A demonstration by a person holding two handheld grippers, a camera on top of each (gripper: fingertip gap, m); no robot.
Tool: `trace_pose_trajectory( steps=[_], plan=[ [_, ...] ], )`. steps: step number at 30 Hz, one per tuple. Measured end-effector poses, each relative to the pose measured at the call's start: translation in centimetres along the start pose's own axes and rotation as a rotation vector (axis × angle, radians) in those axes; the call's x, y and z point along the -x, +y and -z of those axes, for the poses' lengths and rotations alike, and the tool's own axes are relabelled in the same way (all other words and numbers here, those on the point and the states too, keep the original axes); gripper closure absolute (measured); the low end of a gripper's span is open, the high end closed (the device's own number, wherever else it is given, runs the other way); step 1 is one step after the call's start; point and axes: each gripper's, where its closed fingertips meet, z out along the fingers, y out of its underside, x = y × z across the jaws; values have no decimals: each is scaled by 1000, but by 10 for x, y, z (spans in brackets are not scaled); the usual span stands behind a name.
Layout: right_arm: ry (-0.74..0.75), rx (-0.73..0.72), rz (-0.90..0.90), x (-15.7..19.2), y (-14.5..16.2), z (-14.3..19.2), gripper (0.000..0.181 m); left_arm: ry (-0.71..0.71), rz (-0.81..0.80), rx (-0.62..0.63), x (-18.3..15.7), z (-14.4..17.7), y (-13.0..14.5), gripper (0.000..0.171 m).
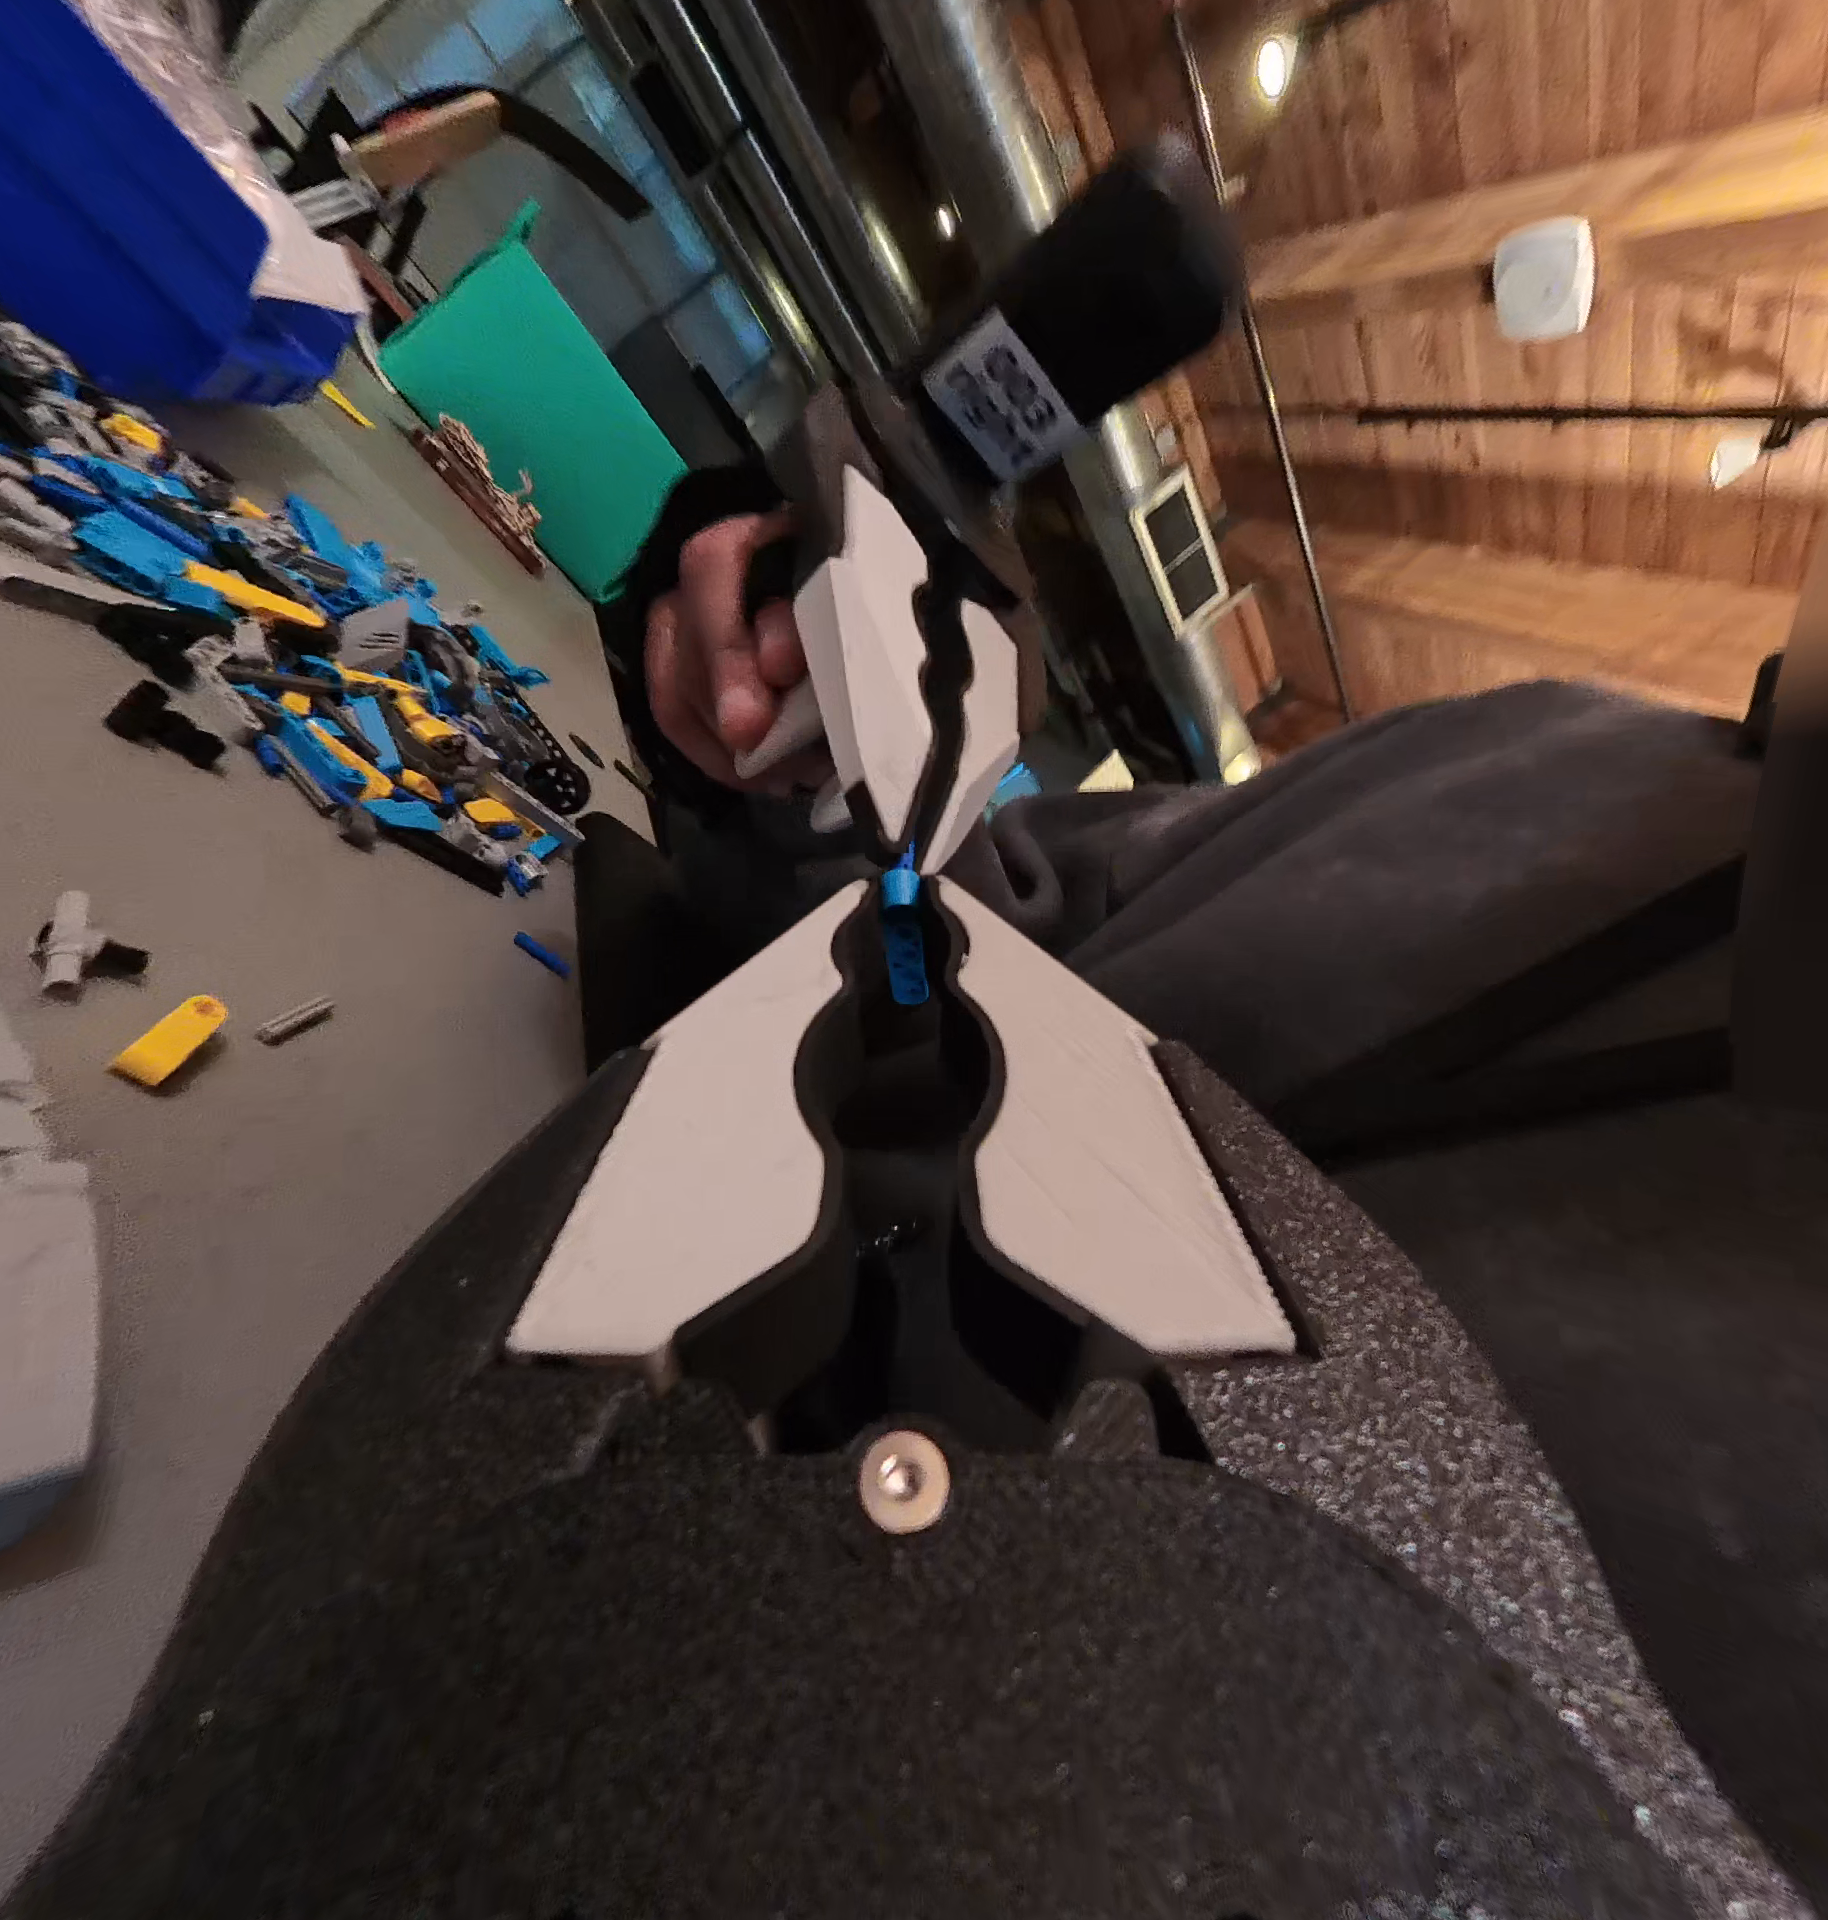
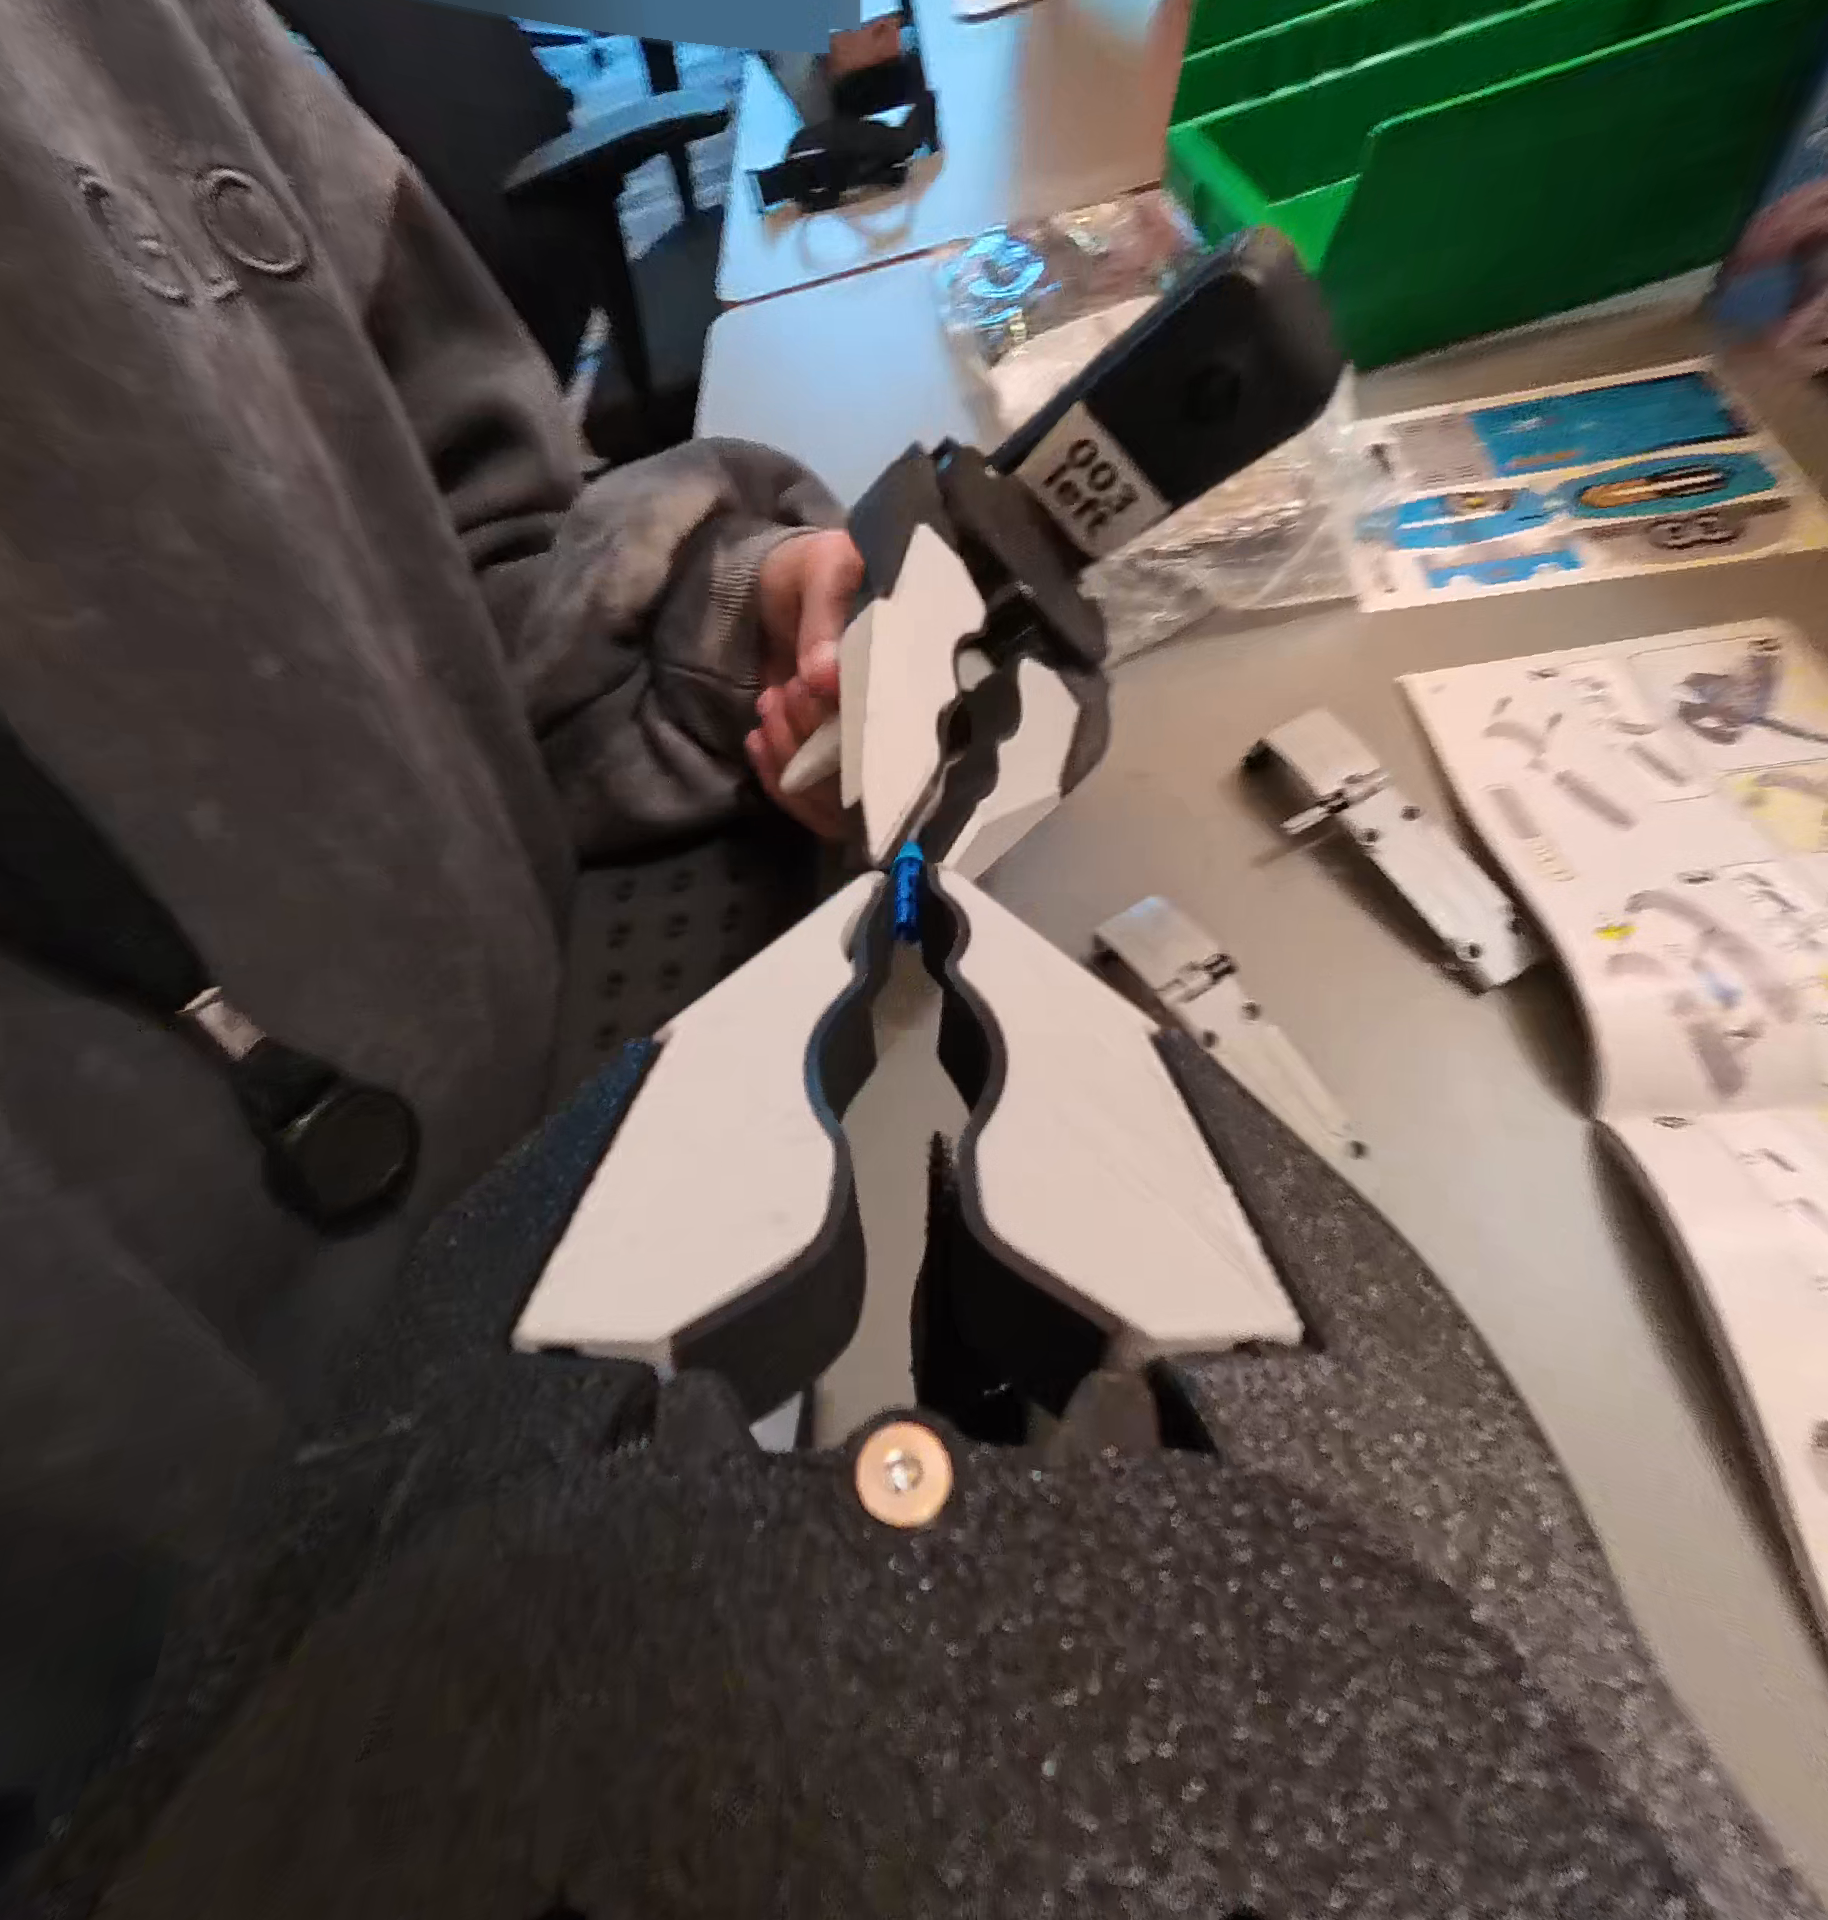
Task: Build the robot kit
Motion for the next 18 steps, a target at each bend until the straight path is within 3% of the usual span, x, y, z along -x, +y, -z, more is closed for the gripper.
trace_pose_trajectory(
  steps=[6, 15, 18],
  plan=[
    [-182, 109, -35, 16, 19, 5, 178, -53, -67, 132, 4, -12, 21, 168],
    [-180, -11, 60, 18, 12, 3, 179, 2, -50, 125, -3, -11, 20, 168],
    [-152, 73, 61, 13, 23, 2, 178, -44, -25, 140, 8, -12, 23, 168]
  ],
)
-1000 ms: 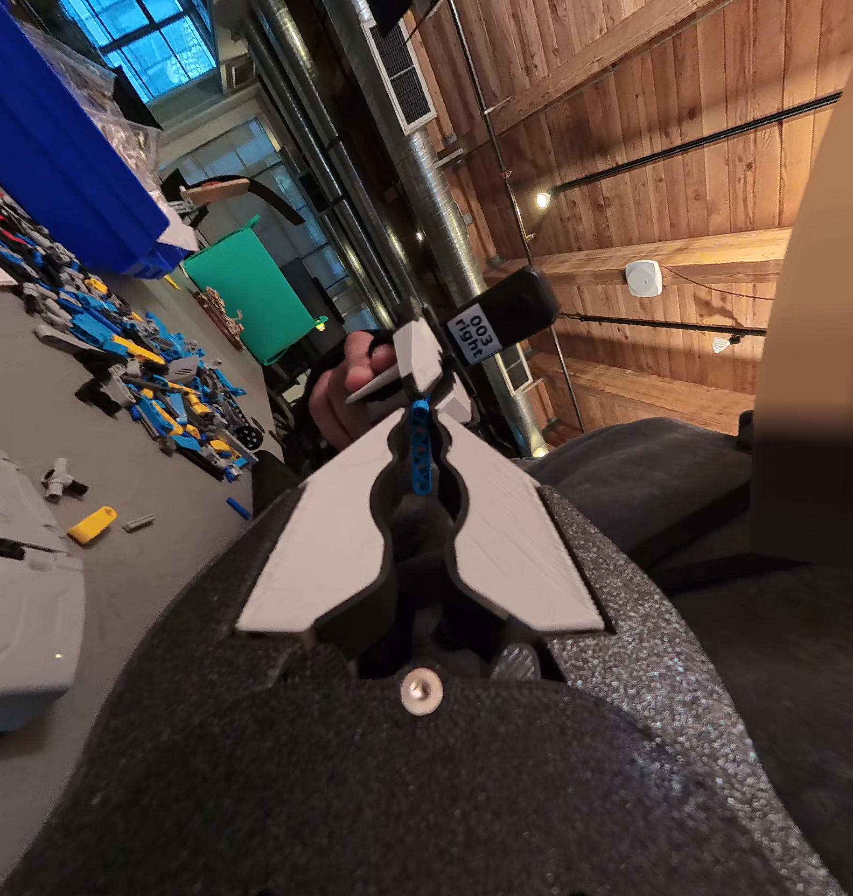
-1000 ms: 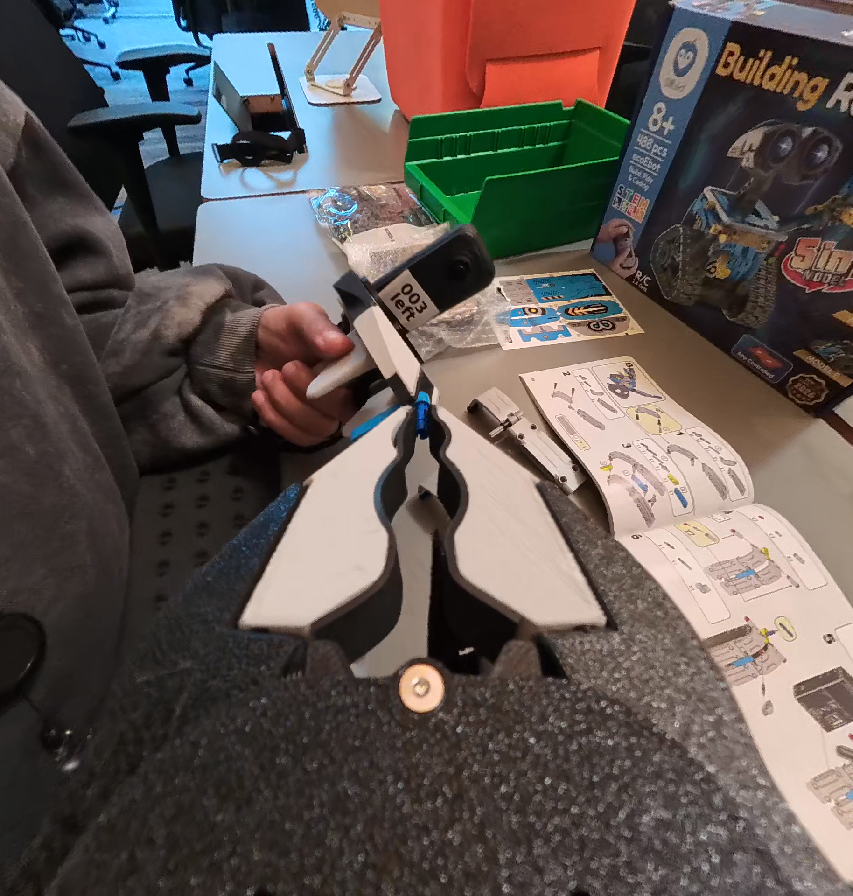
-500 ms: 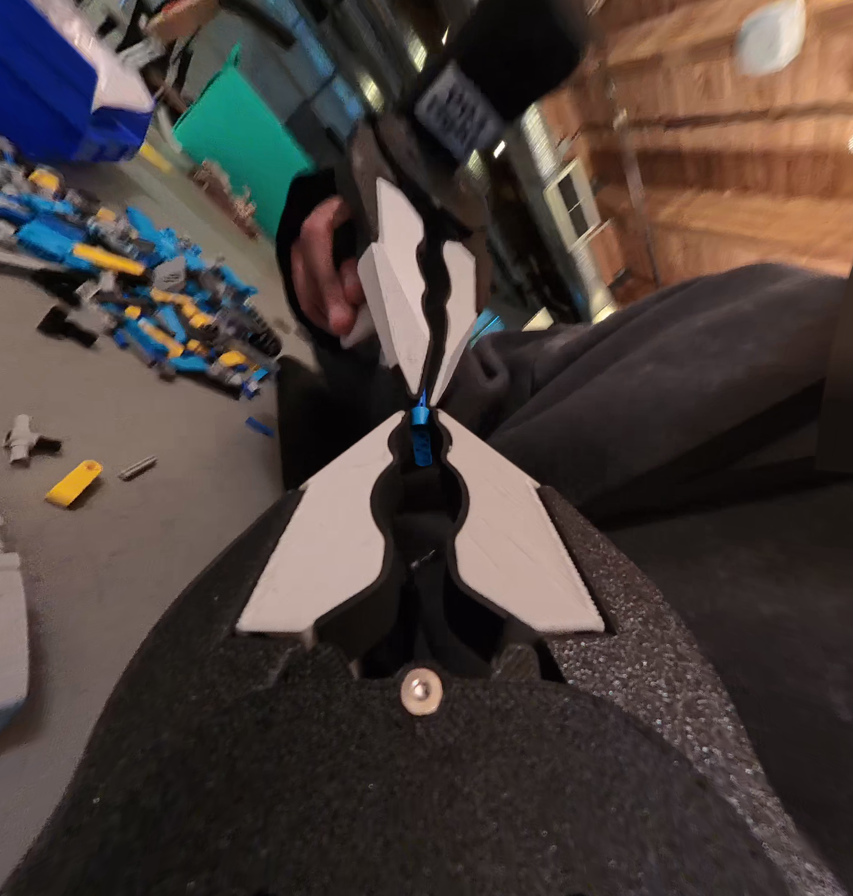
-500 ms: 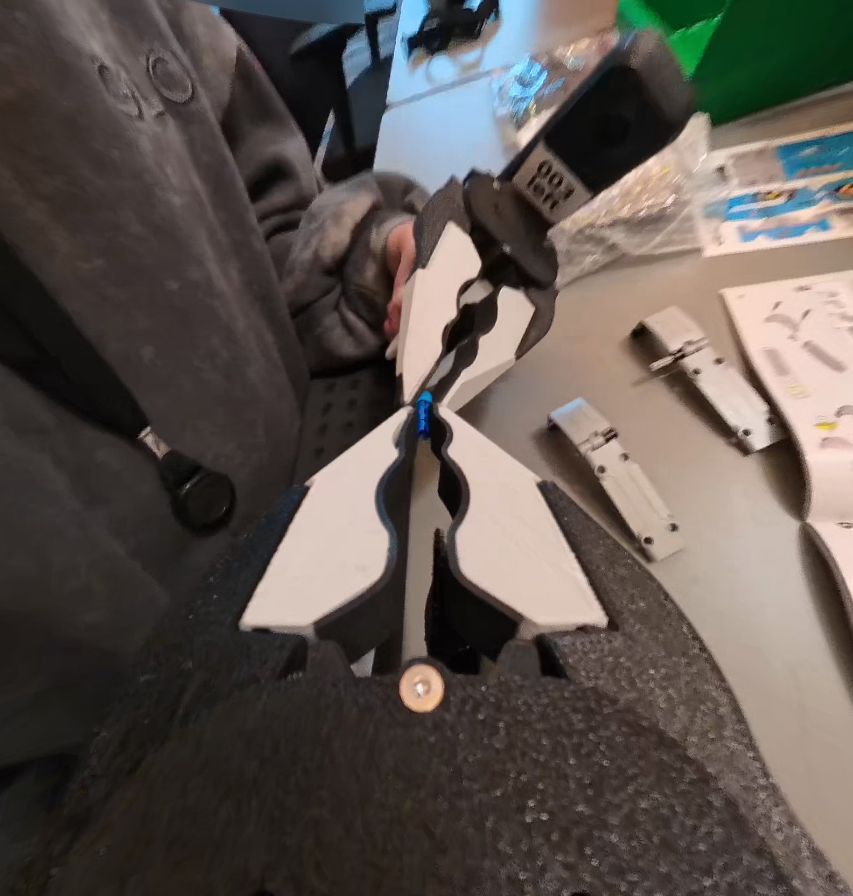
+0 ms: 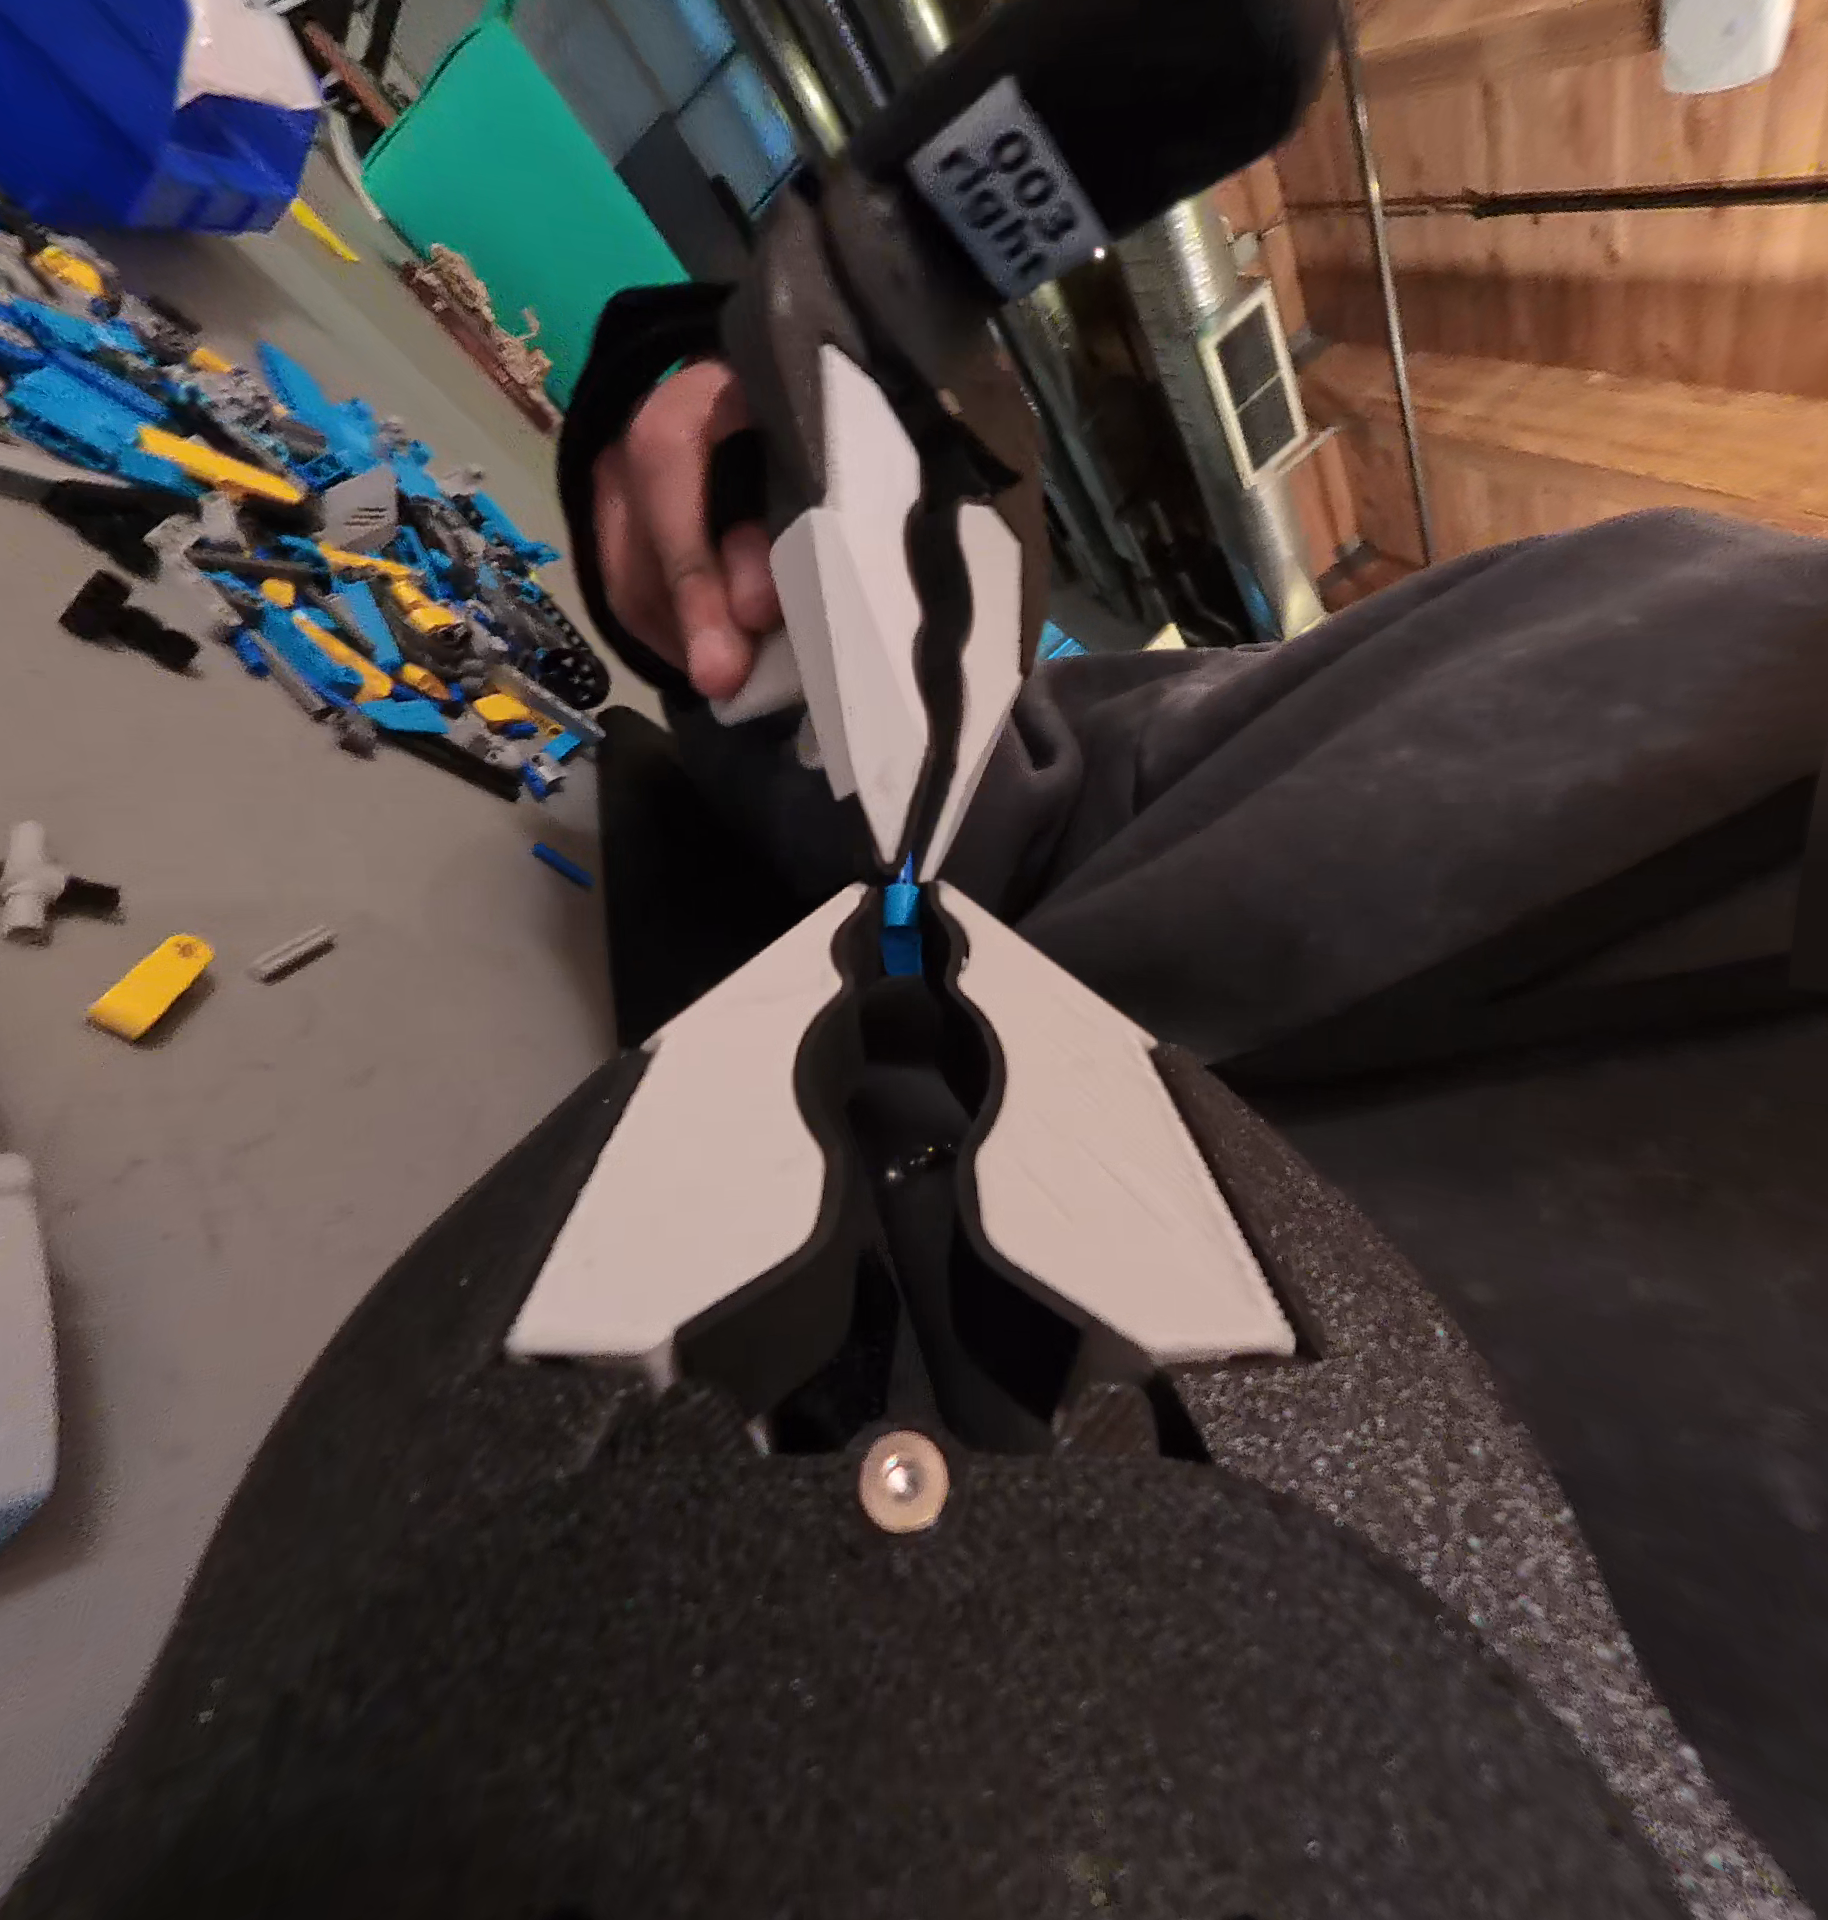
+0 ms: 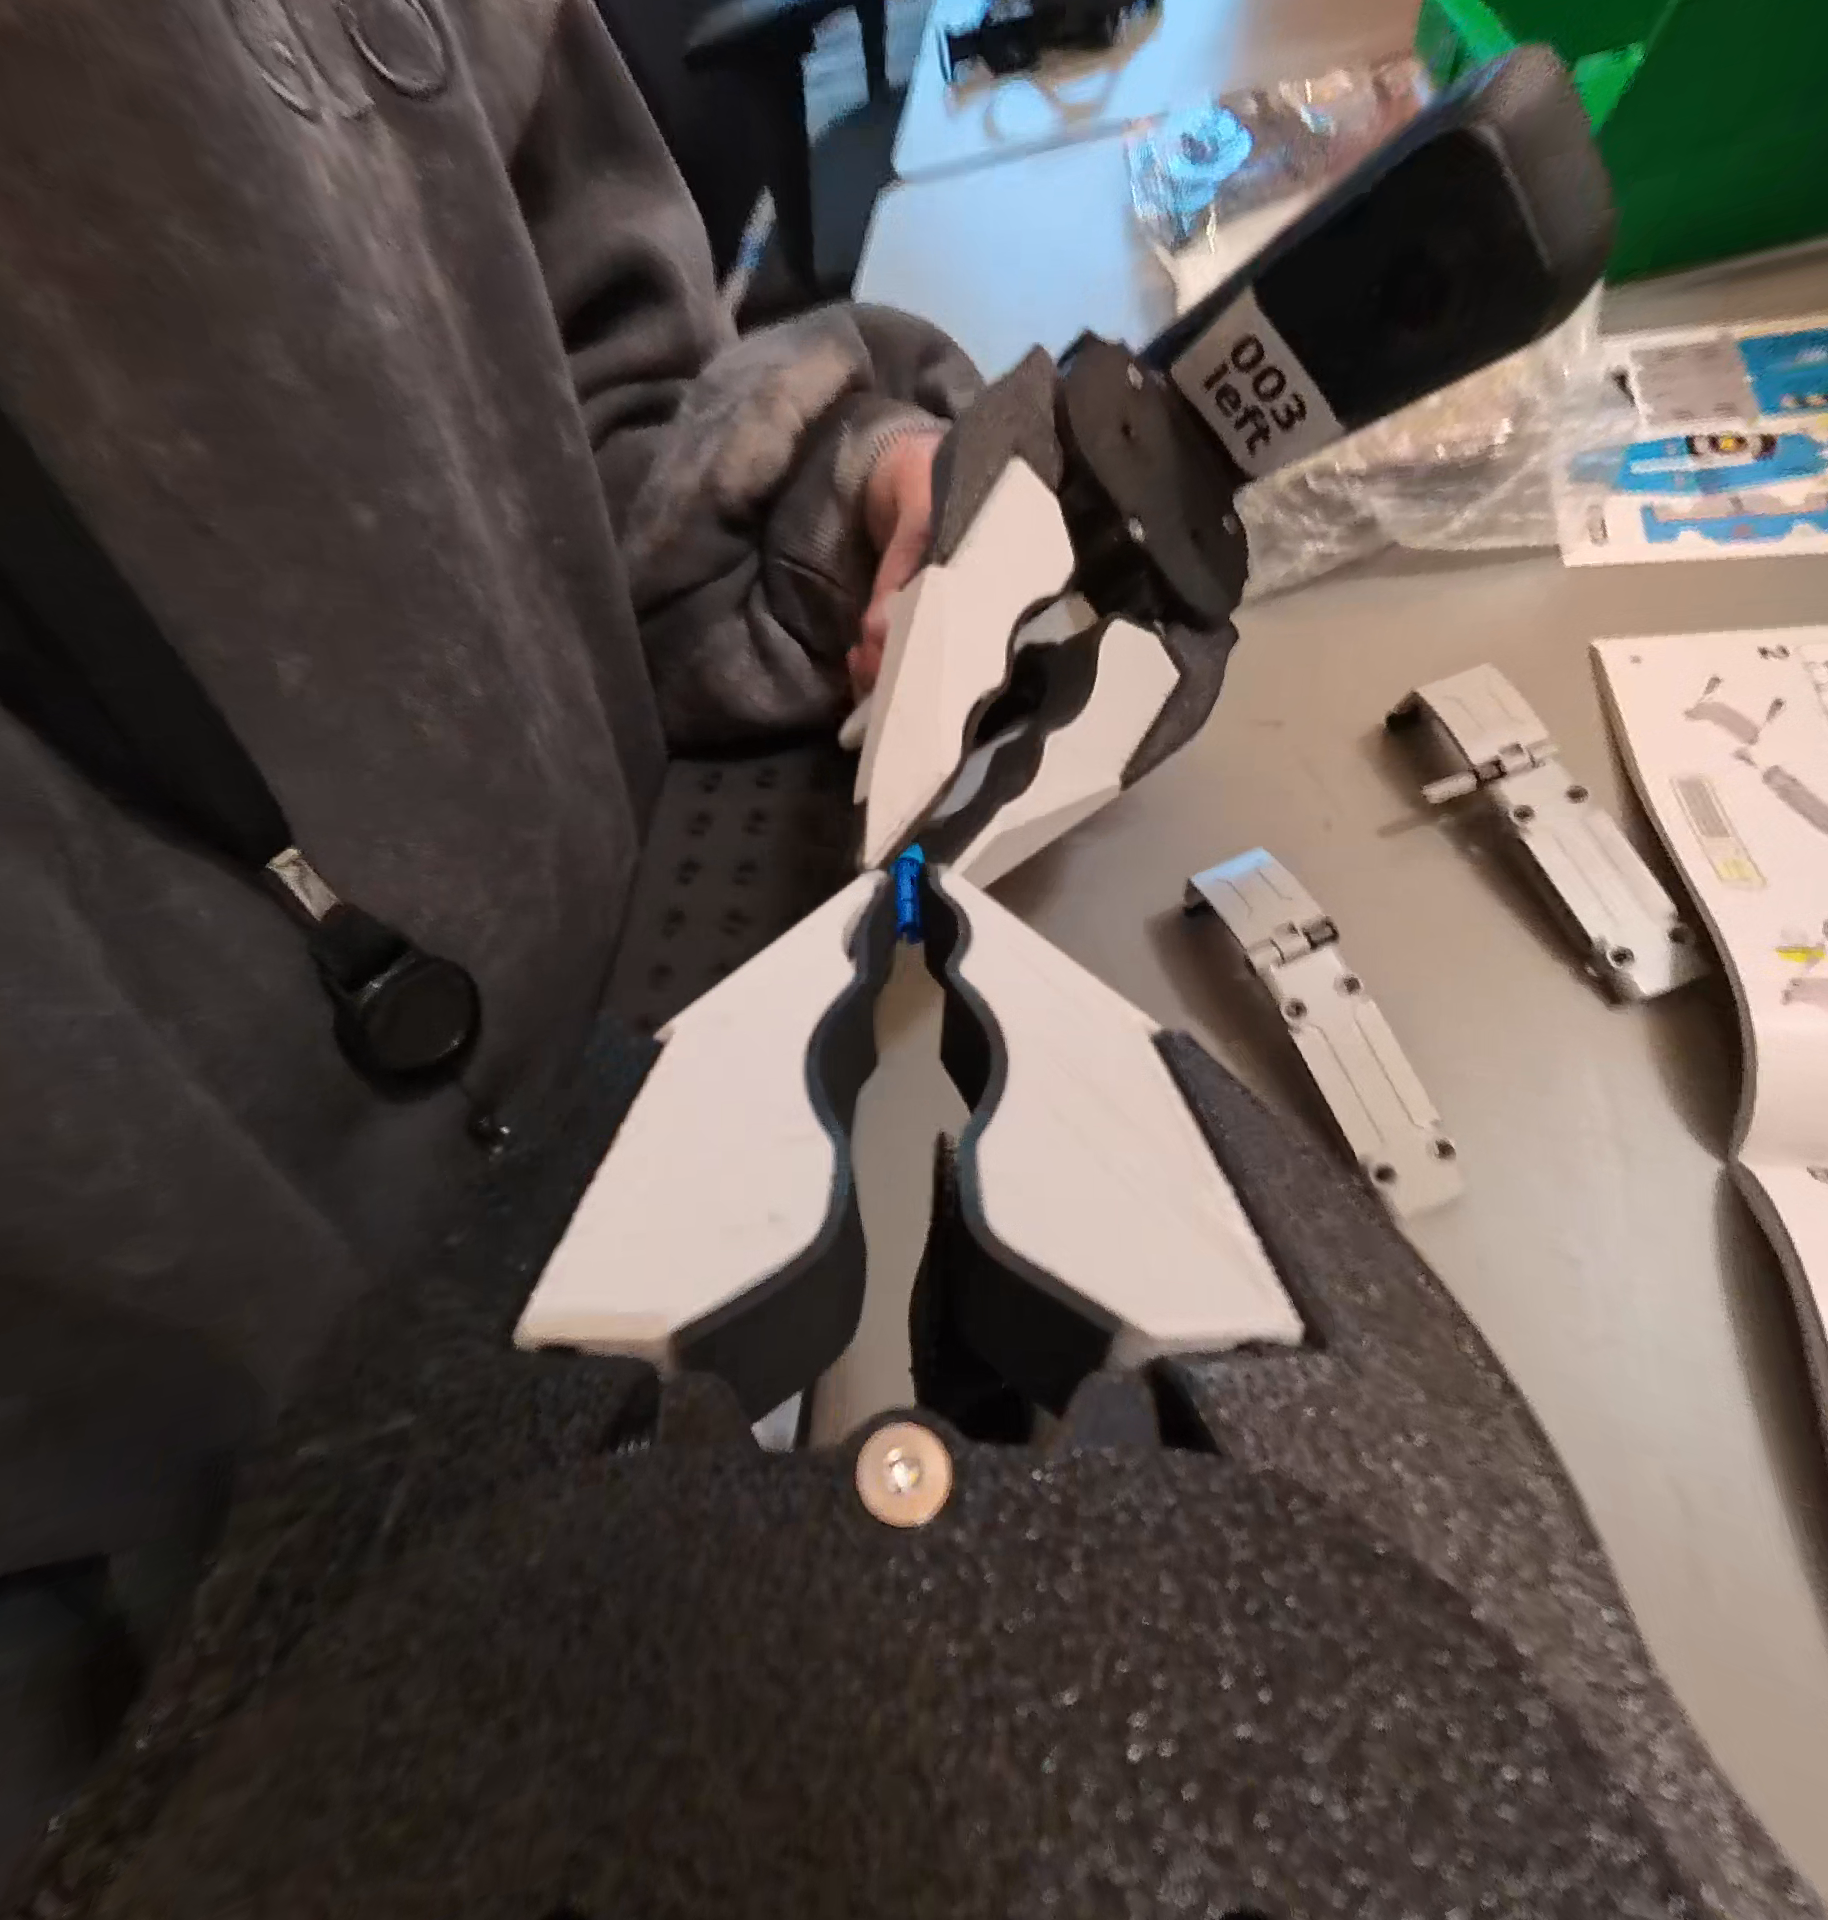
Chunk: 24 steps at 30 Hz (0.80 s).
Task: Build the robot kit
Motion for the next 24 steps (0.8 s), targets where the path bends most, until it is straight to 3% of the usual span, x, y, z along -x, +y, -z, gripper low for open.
trace_pose_trajectory(
  steps=[7, 13, 16, 21, 24],
  plan=[
    [23, 44, -54, -6, -6, 5, 177, 13, -5, -42, -2, 1, -8, 167],
    [132, -1, -53, -20, -11, 8, 162, 12, 30, -118, 1, 10, -19, 167],
    [247, -60, -57, -32, -15, 11, 152, -4, 71, -205, 9, 21, -31, 166],
    [578, -204, -8, -60, -25, 10, 129, -42, 177, -393, 29, 44, -53, 166],
    [700, -181, 39, -68, -22, -3, 123, -18, 217, -448, 30, 50, -58, 166]
  ],
)
